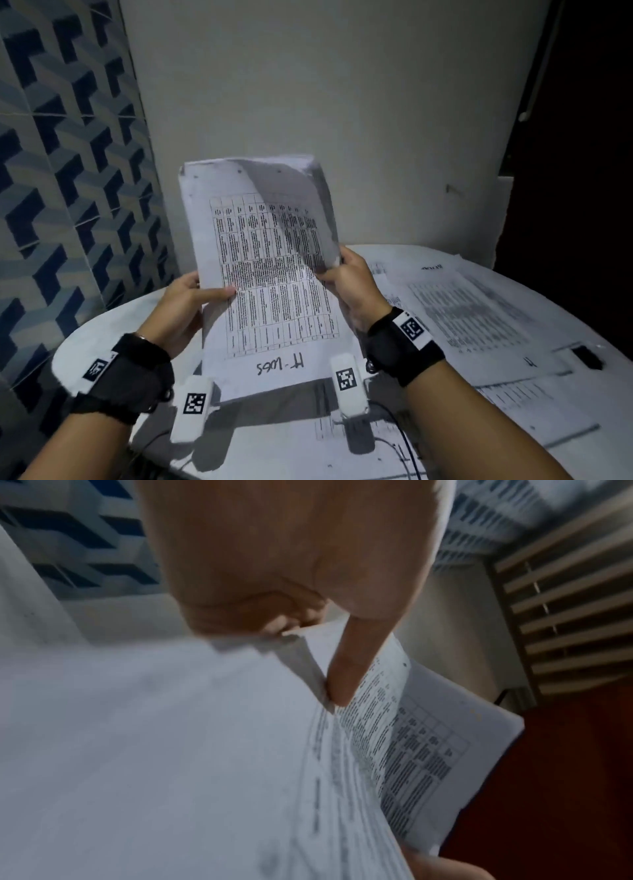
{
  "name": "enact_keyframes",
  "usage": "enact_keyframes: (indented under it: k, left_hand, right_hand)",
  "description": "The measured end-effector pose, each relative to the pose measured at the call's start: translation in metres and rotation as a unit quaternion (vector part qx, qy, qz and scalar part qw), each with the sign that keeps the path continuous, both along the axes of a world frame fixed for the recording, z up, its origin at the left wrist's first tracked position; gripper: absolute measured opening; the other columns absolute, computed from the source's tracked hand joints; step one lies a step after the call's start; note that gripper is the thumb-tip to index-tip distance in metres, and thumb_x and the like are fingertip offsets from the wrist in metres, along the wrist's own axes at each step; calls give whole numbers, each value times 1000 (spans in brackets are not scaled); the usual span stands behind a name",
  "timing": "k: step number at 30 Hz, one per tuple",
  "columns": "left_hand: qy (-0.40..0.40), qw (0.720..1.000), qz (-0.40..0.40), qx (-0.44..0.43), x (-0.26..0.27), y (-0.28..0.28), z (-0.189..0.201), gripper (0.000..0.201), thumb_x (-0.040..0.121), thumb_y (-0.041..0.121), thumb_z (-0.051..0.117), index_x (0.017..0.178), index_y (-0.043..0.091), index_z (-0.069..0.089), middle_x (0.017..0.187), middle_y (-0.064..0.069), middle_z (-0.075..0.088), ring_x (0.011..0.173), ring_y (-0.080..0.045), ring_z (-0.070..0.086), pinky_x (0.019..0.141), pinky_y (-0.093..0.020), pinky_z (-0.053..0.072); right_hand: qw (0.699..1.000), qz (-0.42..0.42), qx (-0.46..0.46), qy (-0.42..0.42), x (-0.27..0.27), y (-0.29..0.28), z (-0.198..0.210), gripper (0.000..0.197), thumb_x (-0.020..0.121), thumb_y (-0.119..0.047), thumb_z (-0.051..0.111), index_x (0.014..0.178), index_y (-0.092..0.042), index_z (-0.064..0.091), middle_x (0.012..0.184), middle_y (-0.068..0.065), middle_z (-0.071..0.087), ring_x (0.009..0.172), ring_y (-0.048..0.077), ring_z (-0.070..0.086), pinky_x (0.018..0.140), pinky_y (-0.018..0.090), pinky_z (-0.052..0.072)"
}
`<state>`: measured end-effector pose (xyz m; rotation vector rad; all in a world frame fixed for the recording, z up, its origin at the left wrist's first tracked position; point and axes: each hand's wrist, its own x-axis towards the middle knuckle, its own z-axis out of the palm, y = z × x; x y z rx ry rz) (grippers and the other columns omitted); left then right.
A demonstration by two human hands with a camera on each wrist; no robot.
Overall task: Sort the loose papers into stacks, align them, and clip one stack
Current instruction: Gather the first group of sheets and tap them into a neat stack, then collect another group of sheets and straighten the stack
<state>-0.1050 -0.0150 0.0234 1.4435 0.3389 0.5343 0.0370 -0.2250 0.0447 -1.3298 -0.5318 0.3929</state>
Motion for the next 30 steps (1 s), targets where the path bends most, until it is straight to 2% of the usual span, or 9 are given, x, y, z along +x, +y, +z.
enact_keyframes:
  k: [5,9,13,16,19,23,26,28,30]
  left_hand:
    - [14,1000,-10,-10,38,-28,-20,36,89,-18,61,116,4,70,111,-9,79,101,-23,76,84,-30,60]
    - [13,999,-2,-52,79,-38,-32,37,88,-20,60,113,4,70,109,-7,79,108,-28,72,99,-42,54]
    - [-1,991,21,-129,125,-38,-42,48,88,-18,60,132,0,62,129,-16,70,119,-36,66,110,-54,47]
    - [-5,981,26,-195,153,-40,-50,49,89,-18,58,134,2,62,129,-19,70,115,-38,68,106,-60,49]
    - [0,969,20,-247,168,-44,-63,57,88,-16,56,139,8,59,132,-21,68,115,-43,69,99,-68,50]
    - [2,963,14,-268,170,-48,-80,51,90,-15,54,135,8,62,129,-21,70,114,-42,70,101,-65,49]
    - [-11,963,0,-268,166,-49,-81,49,90,-14,55,134,7,63,128,-20,71,115,-41,70,103,-62,49]
    - [-18,963,-9,-268,165,-51,-78,50,92,-14,52,135,9,62,127,-18,72,115,-39,70,103,-62,50]
    - [-24,962,-10,-272,163,-52,-77,50,93,-15,50,135,9,62,127,-18,72,115,-39,70,101,-61,51]
  right_hand:
    - [998,4,-55,29,25,-45,-8,38,94,9,60,131,-2,59,127,14,68,112,24,68,95,27,57]
    - [989,-43,-140,13,54,-93,-7,24,97,-25,66,119,-13,68,112,4,74,97,17,69,71,26,55]
    - [945,-198,-259,-2,122,-151,-29,24,93,-20,70,116,-13,65,118,16,71,88,22,65,66,26,51]
    - [856,-264,-443,-39,172,-195,-48,51,85,-24,79,129,-13,58,135,14,62,113,30,63,87,34,55]
    - [730,-266,-628,-47,208,-232,-65,95,73,-51,83,149,-12,42,153,16,46,136,37,47,110,43,43]
    - [730,-275,-625,-17,226,-259,-76,121,68,-66,80,158,-10,22,161,16,34,140,40,43,103,44,46]
    - [722,-254,-643,-6,231,-263,-77,132,59,-76,79,158,-8,24,160,17,37,135,40,48,100,42,48]
    - [703,-241,-669,3,236,-264,-74,116,61,-73,81,146,-3,43,145,19,53,118,37,60,92,37,54]
    - [708,-203,-676,16,236,-260,-68,76,68,-64,83,115,-7,64,110,12,66,90,27,65,68,28,53]
